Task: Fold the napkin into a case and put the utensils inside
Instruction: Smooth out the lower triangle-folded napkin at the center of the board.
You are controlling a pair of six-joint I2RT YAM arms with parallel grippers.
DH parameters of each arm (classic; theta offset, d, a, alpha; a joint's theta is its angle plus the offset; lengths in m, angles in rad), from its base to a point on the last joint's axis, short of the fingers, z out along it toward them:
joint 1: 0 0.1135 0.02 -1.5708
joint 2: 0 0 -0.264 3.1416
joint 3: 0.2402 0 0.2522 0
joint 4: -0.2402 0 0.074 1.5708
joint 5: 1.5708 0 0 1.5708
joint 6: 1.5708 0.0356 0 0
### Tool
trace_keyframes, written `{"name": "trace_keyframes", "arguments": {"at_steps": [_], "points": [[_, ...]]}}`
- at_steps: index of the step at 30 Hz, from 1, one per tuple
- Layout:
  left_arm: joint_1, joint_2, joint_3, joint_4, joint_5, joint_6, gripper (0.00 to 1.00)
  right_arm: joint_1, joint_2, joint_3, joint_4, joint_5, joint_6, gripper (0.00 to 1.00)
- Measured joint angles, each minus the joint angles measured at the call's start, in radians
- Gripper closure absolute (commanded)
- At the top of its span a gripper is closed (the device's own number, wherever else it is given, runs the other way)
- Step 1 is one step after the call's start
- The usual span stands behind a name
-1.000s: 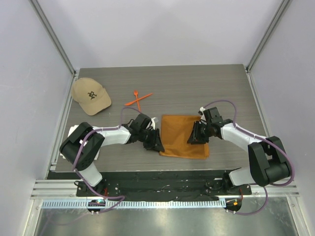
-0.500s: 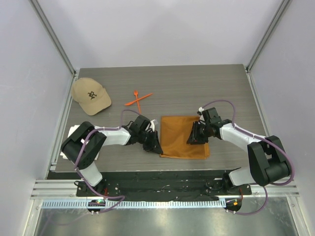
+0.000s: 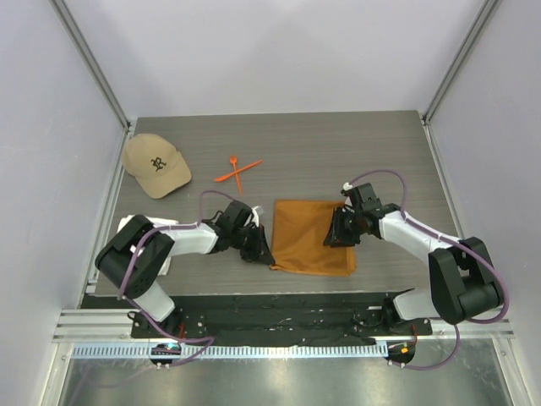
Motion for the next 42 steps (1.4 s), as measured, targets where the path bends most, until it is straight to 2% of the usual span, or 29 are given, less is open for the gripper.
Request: {"name": "trace_keyframes", "arguments": {"at_steps": [1,4,6,13,16,19,25,35,42], "points": [[0.000,-0.005,0.002,-0.010,-0.005,0.005,0.74,0.000,0.000,0.000,0.003,-0.006,0.000,0.68],[0.000,-0.043,0.022,-0.093,-0.042,0.040,0.65,-0.003,-0.003,-0.001,0.003,0.006,0.011,0.66],[0.000,-0.064,0.051,-0.166,-0.075,0.068,0.63,-0.018,-0.019,-0.006,-0.009,0.041,0.029,0.65],[0.002,-0.133,0.169,-0.357,-0.156,0.157,0.64,-0.195,-0.182,-0.082,-0.048,0.148,0.095,0.63],[0.002,-0.158,0.193,-0.381,-0.160,0.176,0.73,-0.204,-0.190,-0.095,-0.063,0.161,0.125,0.69],[0.003,-0.159,0.198,-0.370,-0.140,0.182,0.84,-0.204,-0.190,-0.121,-0.065,0.162,0.164,0.79],[0.003,-0.108,0.196,-0.267,-0.072,0.166,0.87,-0.204,-0.192,-0.178,-0.069,0.164,0.208,0.90],[0.003,0.040,0.143,-0.112,-0.073,0.109,0.89,-0.198,-0.204,-0.232,0.023,0.109,0.266,0.92],[0.001,-0.002,0.063,-0.050,-0.131,0.066,0.89,-0.102,-0.097,-0.206,0.142,0.032,0.297,0.92]]}}
